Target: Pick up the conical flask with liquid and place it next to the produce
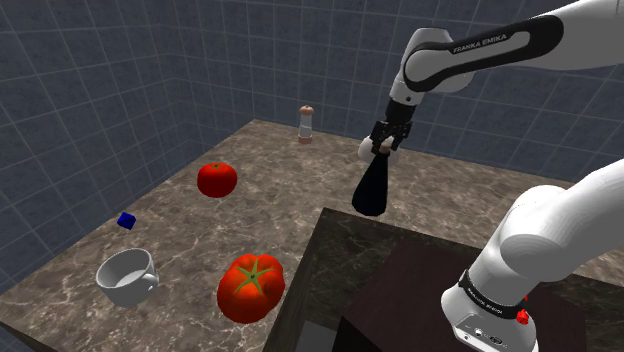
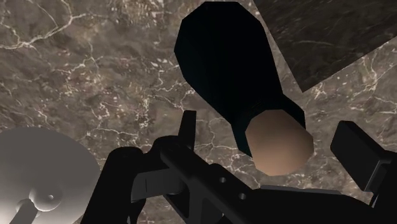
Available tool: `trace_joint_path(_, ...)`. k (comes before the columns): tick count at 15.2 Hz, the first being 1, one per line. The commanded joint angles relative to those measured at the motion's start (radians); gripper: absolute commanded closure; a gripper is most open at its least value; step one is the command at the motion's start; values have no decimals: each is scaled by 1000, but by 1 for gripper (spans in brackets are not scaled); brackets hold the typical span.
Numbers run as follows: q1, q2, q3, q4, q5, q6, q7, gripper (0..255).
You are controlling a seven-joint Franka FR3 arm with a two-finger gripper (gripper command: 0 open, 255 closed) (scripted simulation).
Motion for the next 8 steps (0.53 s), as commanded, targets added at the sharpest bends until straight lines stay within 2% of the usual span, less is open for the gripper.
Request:
trace_joint_path(1, 1, 6, 0, -5, 2, 11, 0, 0)
trace_joint_path(7, 1, 6, 0, -5, 2, 11, 0, 0)
trace_joint_path(8, 1, 6, 0, -5, 2, 11, 0, 255)
